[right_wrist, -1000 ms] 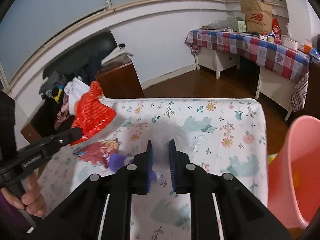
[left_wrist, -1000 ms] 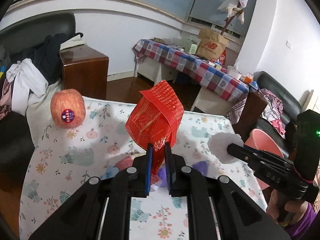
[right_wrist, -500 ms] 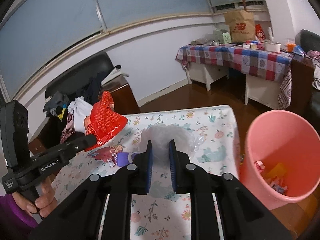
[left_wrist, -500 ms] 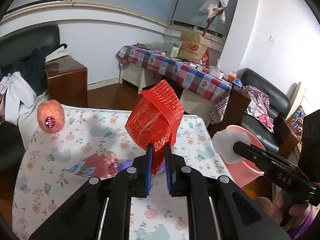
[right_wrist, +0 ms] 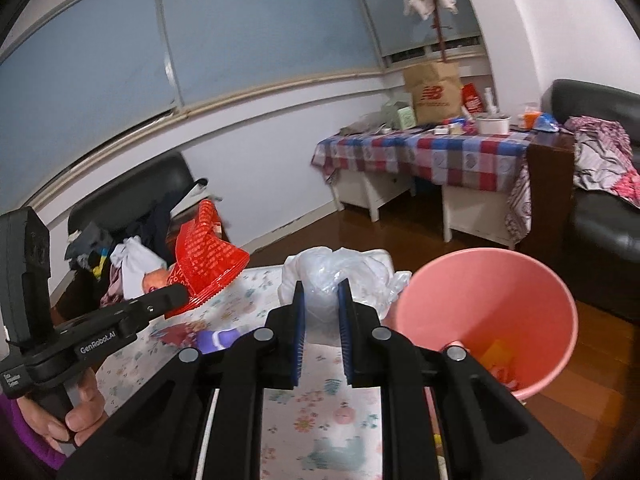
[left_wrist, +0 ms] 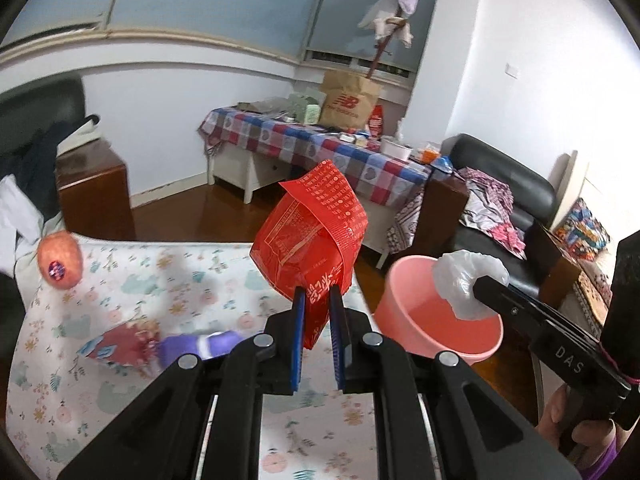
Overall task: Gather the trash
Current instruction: 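Carry both bags over the pink bucket and open both tools to drop them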
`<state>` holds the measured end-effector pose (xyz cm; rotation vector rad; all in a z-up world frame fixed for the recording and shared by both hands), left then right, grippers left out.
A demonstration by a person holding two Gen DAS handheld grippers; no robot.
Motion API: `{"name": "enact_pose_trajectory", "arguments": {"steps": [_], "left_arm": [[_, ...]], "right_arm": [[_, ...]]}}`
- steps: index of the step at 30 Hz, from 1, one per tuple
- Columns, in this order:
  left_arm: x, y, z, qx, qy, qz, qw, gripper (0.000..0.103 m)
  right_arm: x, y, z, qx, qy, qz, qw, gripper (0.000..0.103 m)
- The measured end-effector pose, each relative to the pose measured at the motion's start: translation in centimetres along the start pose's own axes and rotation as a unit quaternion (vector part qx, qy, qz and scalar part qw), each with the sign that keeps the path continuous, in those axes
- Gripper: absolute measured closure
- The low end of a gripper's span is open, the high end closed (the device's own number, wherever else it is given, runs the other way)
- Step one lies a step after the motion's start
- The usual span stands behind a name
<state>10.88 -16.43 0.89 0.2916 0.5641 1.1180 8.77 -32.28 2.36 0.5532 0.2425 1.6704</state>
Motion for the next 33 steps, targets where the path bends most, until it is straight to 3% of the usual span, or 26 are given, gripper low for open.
{"name": "enact_pose_trajectory", "arguments": {"steps": [12,33], "left_arm": [[-6.6,-3.3,1.2,0.0,-0.036,-0.032,0.9988,0.092],[-10.8,-9.7,0.4,0.031,-0.067,-0.052,0.9959,0.092]], "right_arm": [[-6.1,1.8,-0.3,-0.018,-0.044,-0.044,0.998,0.088],[-11.7,0.3,-1.2,-0.008,-0.079,-0.089,0.993,0.087]]}}
Point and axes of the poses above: each gripper's, at about its wrist camera, not at the fingertips, and y roughly against the way its jaws point, x to its left, z to its top, the point moved 6 cm from there along -y, roughly the way its jaws point, and after that the axes turned 6 degrees about -z, right-handed, at the moved point
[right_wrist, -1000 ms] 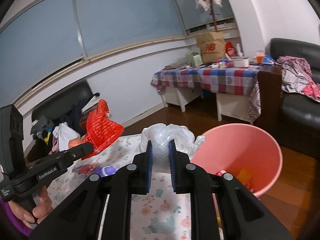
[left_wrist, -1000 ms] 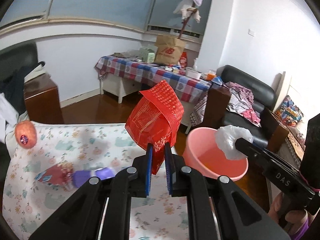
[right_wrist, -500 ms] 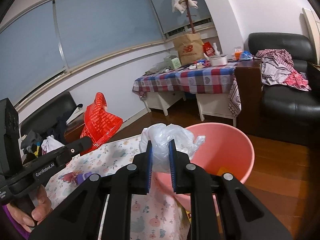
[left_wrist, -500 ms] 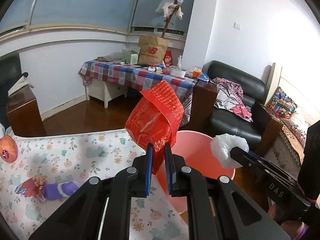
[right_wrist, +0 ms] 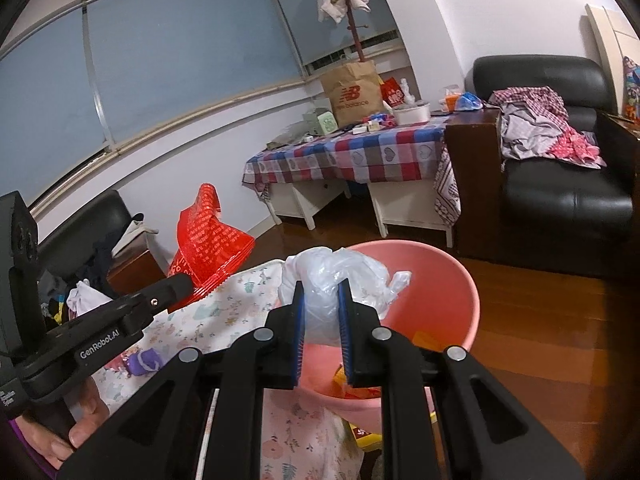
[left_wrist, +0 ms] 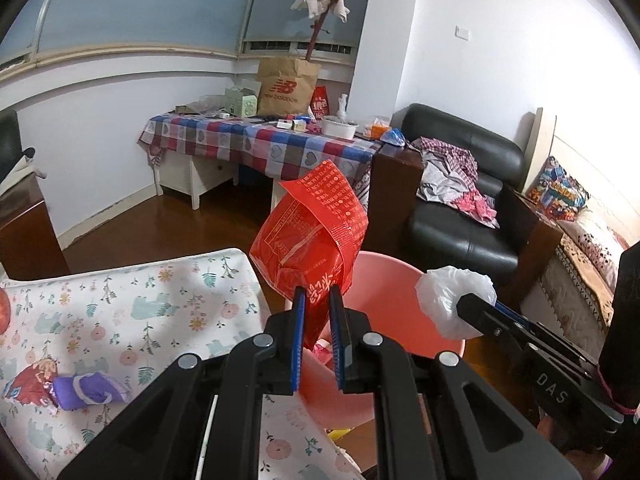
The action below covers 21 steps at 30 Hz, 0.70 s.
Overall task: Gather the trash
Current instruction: 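Carry both bags over the pink bucket and open both tools to drop them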
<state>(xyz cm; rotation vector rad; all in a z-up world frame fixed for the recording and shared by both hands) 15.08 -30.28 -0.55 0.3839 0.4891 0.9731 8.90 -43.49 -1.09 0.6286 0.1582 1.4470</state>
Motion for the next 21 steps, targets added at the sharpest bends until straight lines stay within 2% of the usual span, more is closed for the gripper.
{"name": "enact_pose_trajectory", "arguments": {"steps": [21], "left_arm": [[-1.1,-5.8,-2.3,0.058,-0.019,-0.004,0.9981,0.092]], "right_arm": [[-3.3,-3.6,-2.3,0.041,-0.028,-0.024,0.998,0.087]]}}
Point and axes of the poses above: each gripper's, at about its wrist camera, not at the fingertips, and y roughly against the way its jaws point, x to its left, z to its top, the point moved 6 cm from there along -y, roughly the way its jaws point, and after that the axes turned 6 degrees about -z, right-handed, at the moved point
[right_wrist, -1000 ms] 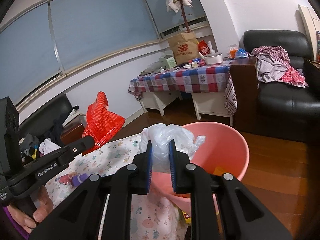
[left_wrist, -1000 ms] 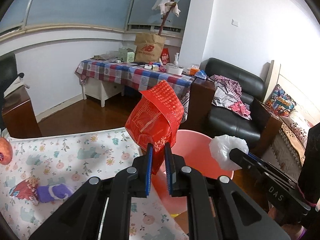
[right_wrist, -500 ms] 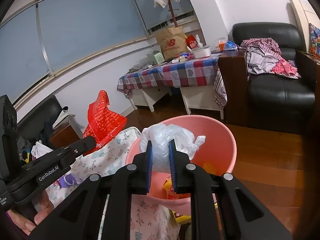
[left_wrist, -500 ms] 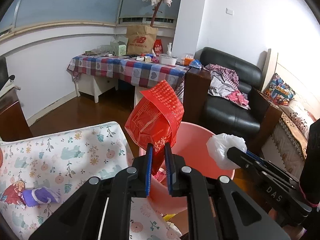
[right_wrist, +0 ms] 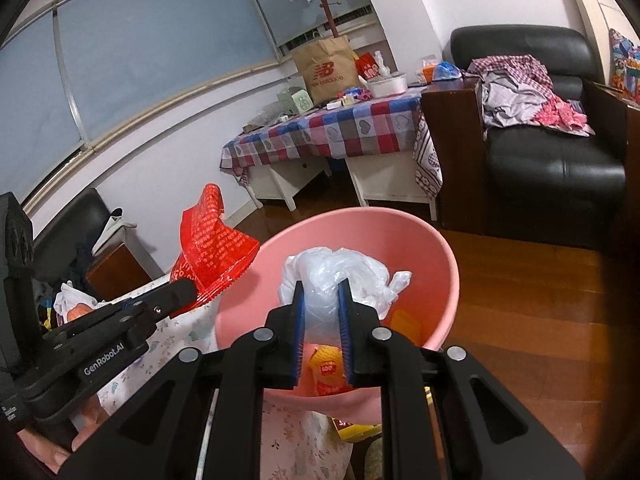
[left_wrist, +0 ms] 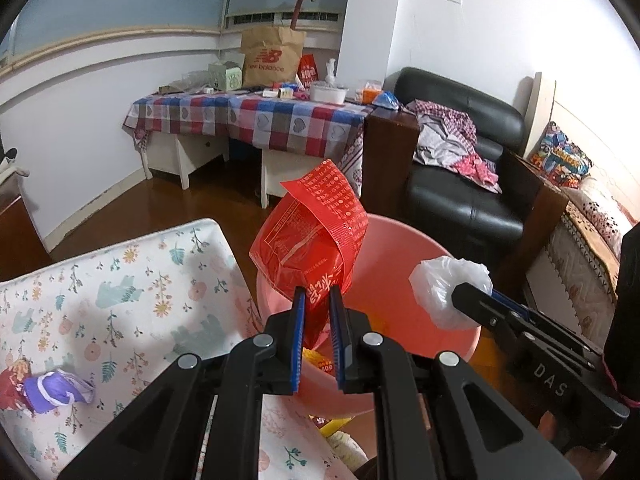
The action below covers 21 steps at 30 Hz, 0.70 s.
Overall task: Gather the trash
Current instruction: 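Carry both bags over the pink bucket and open both tools to drop them, then move both open tools back over the table toward the purple roll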
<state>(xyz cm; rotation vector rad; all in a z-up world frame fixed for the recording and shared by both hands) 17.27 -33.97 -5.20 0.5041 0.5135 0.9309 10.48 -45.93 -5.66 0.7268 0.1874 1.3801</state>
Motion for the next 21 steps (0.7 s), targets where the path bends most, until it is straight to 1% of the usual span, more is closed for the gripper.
{"name": "enact_pose_trajectory", "arguments": {"steps": [10,11,12,14,17,19,21], "left_arm": [[0.0,-2.1,-1.4,0.038,-0.008,-0.003,0.9992,0.092],[-0.1,-2.2,-1.5,0.042,-0.009,-0.004,0.9991,0.091],[-0.1,-2.3,-1.6,0.045,-0.01,-0.006,0.9989,0.087],[-0.2,-2.5,-1.9,0.053,-0.013,-0.009,0.9984,0.083],[-0.3,-2.3,-1.9,0.049,-0.016,-0.009,0.9986,0.08],[-0.3,-2.1,-2.0,0.048,-0.016,-0.01,0.9987,0.077],[-0.2,-1.8,-1.9,0.045,-0.013,-0.011,0.9988,0.074]], "right_arm": [[-0.7,-1.7,-0.9,0.022,-0.007,-0.005,1.0,0.087],[-0.7,-1.9,-1.0,0.026,-0.007,-0.004,1.0,0.087],[-0.7,-2.2,-1.0,0.032,-0.008,-0.005,0.999,0.086],[-0.9,-2.7,-1.2,0.044,-0.012,-0.008,0.999,0.084],[-1.0,-2.8,-1.4,0.047,-0.017,-0.012,0.999,0.077],[-1.1,-2.7,-1.4,0.045,-0.019,-0.013,0.999,0.068],[-1.2,-2.6,-1.2,0.043,-0.019,-0.015,0.999,0.065]]}}
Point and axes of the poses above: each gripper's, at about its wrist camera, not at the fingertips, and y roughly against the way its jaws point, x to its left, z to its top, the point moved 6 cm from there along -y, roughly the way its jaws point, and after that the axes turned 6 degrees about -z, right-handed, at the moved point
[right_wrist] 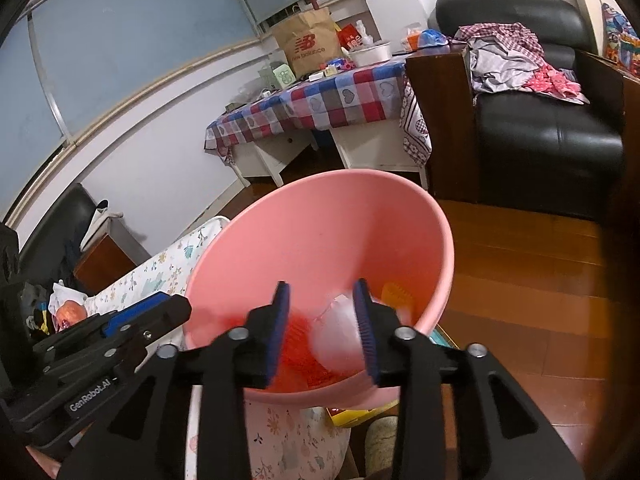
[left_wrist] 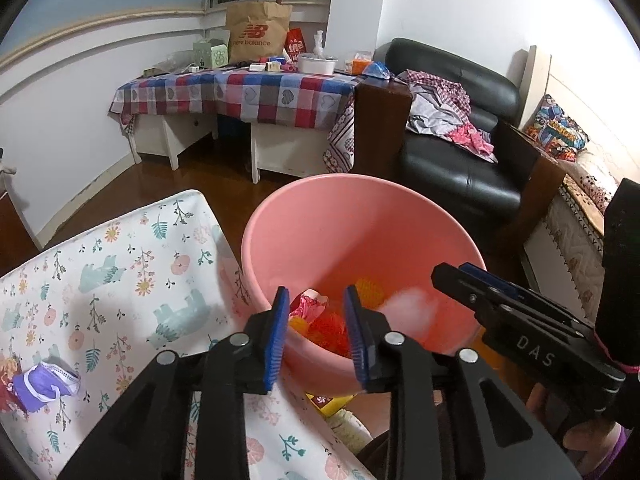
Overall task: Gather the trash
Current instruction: 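Move both open tools back over the table toward the purple roll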
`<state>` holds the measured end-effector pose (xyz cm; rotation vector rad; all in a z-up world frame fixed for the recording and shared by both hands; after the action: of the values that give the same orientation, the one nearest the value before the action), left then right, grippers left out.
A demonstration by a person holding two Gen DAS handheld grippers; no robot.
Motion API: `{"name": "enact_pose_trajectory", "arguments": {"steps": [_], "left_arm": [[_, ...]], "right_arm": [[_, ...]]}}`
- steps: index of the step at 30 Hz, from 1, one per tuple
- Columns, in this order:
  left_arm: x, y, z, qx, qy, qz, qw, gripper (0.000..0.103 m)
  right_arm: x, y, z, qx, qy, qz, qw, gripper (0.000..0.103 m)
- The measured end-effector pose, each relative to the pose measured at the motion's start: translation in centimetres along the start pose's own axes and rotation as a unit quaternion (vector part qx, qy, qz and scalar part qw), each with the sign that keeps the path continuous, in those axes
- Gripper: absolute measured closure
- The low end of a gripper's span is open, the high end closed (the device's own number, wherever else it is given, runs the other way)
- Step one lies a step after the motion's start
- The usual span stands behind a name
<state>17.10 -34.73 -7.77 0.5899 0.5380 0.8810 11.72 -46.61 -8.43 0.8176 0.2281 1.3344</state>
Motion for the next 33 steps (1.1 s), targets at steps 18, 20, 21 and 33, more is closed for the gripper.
{"name": "enact_pose_trajectory", "arguments": {"steps": [18,20,21,33], "left_arm": [[1.5,6.5,-0.4,-0.04,0.017,0.001,0.999,0.066],[2.1,7.5,-0.7,-0.043,0.022,0.003,0.9988,0.066],[2.5,8.0,-1.0,-0.044,0.025,0.004,0.9987,0.065],[7.9,14.6,-4.6,-0.061,0.042,0.048,0.9961,0.055]], "right_arm": [[5.6,4.4,-0.7,-0.023,0.05,0.044,0.997,0.064],[6.5,5.0,-1.1,-0.023,0.057,0.051,0.997,0.064],[7.1,5.2,-1.3,-0.022,0.062,0.055,0.996,0.064],[13.2,6.2,-4.3,0.0,0.103,0.094,0.99,0.064]]}}
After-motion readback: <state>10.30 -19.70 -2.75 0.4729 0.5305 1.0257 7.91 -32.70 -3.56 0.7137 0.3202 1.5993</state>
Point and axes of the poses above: each gripper's, at about its wrist camera, not at the fingertips, and y roughly against the way its jaws point, x to its left, z to its top, the point moved 6 cm from there along -y, roughly the way its jaws point, and after that the axes turned 6 degrees about -z, right-handed, at the moved point
